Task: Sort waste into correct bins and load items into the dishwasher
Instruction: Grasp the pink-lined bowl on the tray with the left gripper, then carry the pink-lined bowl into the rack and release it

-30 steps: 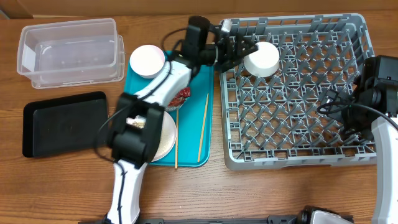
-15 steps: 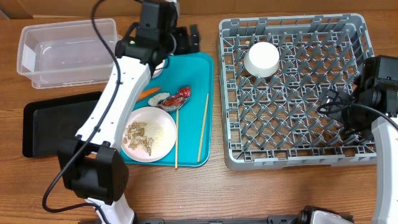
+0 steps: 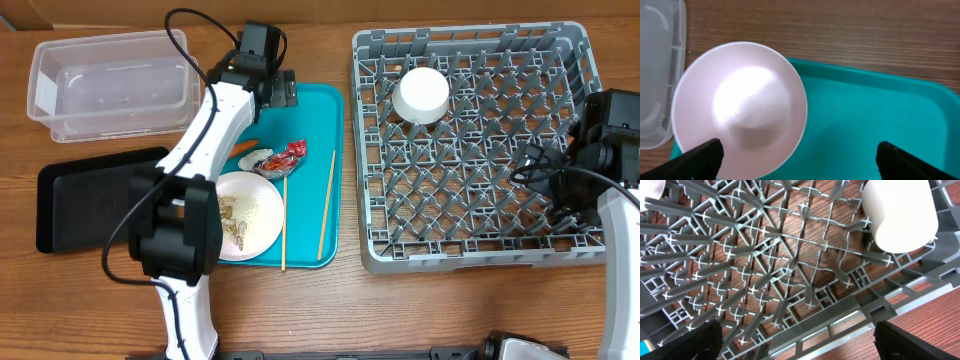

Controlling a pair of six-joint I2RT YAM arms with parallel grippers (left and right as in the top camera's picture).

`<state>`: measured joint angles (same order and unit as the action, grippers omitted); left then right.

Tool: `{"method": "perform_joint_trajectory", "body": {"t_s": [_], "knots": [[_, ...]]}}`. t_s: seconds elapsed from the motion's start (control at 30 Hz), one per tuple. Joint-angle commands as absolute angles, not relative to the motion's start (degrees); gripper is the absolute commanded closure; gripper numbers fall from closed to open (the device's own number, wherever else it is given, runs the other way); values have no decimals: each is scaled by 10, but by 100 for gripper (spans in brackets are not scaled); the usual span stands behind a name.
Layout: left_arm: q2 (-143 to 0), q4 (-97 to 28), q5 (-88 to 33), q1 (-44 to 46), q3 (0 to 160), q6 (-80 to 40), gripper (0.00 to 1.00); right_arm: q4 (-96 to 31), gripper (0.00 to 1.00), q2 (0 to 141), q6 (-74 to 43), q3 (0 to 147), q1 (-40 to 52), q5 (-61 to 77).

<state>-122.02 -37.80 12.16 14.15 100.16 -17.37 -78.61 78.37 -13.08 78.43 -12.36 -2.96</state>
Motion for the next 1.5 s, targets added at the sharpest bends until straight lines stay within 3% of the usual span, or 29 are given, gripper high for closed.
{"method": "perform_joint_trajectory", "body": {"t_s": [0.0, 0.1, 0.2, 0.37, 0.53, 0.63, 0.9, 1.23, 1.47], "knots": [[-1241, -372, 141, 142, 1002, -162, 7, -785, 0, 779, -131, 795, -126, -29], [-1254, -374, 141, 142, 1002, -163, 24, -785, 0, 779, -131, 795, -126, -29], [-1271, -378, 141, 142, 1002, -163, 28, -786, 0, 779, -131, 795, -126, -29], [-1291, -392, 139, 142, 1002, -163, 50, -786, 0, 779, -131, 795, -126, -29], [-1287, -389, 140, 142, 1002, -162, 87, -786, 0, 779, -131, 795, -126, -29], [-1282, -388, 140, 142, 1009, -162, 96, -786, 0, 779, -131, 795, -126, -29], [-1238, -389, 100, 149, 1078, -152, 96, -786, 0, 779, -131, 795, -126, -29], [-1181, -343, -297, 184, 1153, -198, 96, -805, 0, 772, -152, 795, -126, -71], [-1185, -301, -360, 263, 1153, -282, 96, -808, 0, 732, -166, 795, -137, -105]]}}
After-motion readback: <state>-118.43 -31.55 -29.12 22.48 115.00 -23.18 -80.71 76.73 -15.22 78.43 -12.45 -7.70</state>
